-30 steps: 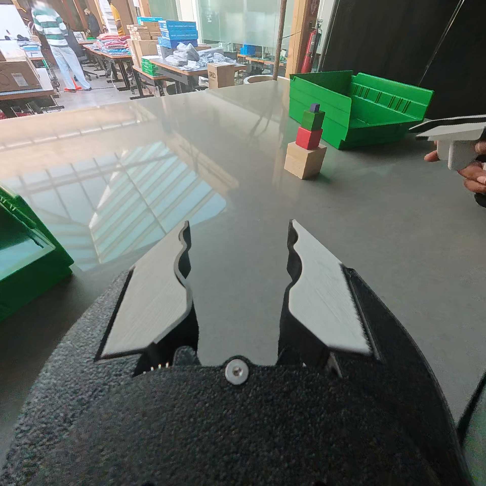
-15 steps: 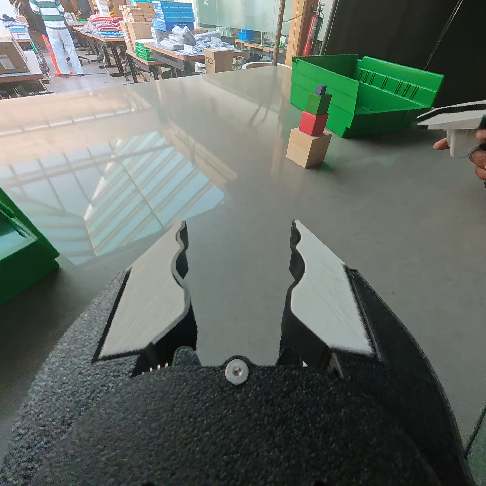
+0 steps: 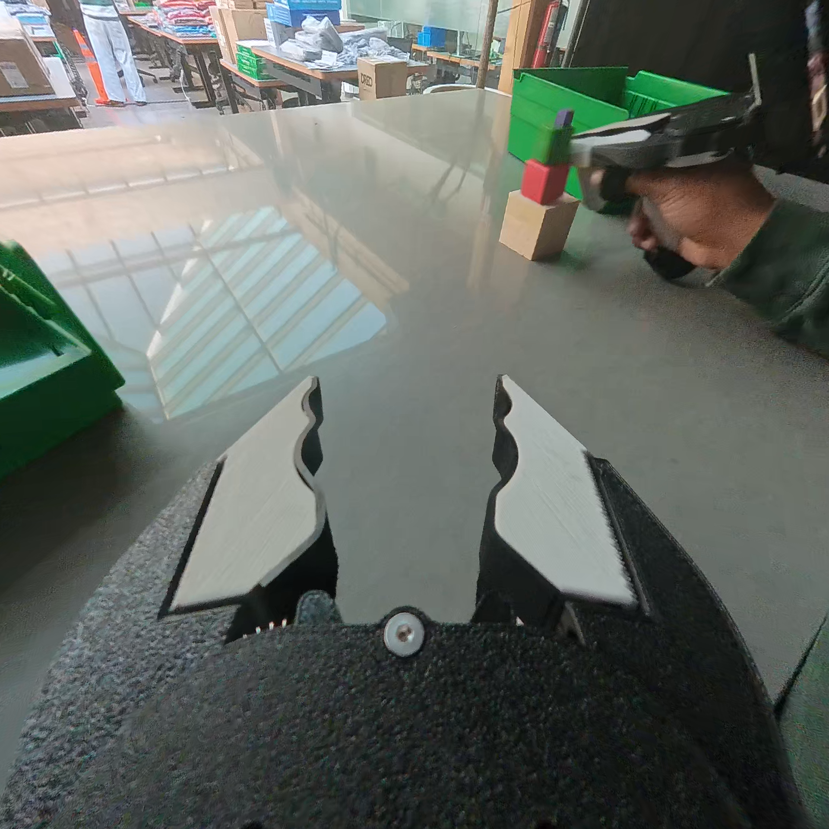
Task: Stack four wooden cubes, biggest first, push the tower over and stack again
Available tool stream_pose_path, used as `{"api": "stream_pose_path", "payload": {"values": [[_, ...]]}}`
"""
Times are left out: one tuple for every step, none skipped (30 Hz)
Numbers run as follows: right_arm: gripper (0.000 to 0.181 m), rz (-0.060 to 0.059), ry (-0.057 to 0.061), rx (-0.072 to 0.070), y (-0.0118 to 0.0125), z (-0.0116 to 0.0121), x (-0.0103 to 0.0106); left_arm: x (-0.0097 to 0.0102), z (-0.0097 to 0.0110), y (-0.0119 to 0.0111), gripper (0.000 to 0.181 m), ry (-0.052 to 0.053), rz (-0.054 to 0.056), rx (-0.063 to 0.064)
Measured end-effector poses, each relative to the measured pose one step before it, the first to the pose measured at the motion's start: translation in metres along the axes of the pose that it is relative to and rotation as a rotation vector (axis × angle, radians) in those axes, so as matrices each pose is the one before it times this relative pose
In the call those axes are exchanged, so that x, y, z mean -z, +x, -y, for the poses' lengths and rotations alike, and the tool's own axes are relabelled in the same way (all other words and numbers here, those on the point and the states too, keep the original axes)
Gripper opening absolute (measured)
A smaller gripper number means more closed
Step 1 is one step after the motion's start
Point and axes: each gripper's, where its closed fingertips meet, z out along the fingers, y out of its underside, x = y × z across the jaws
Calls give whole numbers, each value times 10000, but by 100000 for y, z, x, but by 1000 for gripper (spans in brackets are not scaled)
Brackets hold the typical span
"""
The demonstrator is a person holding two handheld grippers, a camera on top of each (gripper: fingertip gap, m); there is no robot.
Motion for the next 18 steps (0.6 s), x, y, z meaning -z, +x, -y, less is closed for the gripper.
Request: {"api": "stream_pose_path", "payload": {"values": [[1,422,91,554,-2673,677,-619,91,24,-188,76,6,54,-21],[2,264,8,810,-2417,520,-407,96,48,-210,76,11,59,-16],[1,294,79,667,-2272,542,-217,88,46,-245,76,15,59,8],[1,261,112,384,-1941,487,-60,71,51,-240,76,23,51,31],[1,284,110,330,-1691,380,63,65,46,-235,76,17,47,33],[1,297,91,272,-1430,256,153,45,30,-222,76,16,51,20],[1,204,66,174,-992,213,246,15,-9,-191,76,11,43,25],[1,229,76,67,-785,227,318,-32,-63,-116,76,-3,8,42],[1,220,93,-107,-562,204,348,-94,-99,-71,75,-15,-14,47],[2,199,50,-169,-423,67,365,-144,-120,-29,75,-27,-25,37],[2,121,9,-99,-225,-55,354,-174,-119,2,75,-51,-25,20],[2,15,-15,-65,-7,-134,345,-152,-49,20,75,-66,-15,-9],[2,24,-15,-92,53,-150,324,-133,124,19,75,44,0,-41],[2,26,-3,-142,97,-120,292,-114,126,24,75,41,-11,-15],[2,4,12,-165,170,-93,278,-150,45,60,75,-2,-45,9],[3,1,16,-161,220,-82,265,-132,19,17,75,-19,-9,-8],[3,-30,1,-147,313,-113,284,-100,28,-31,75,-11,32,-45],[3,-56,-3,-133,381,-142,323,-53,58,6,75,-8,8,-50]]}}
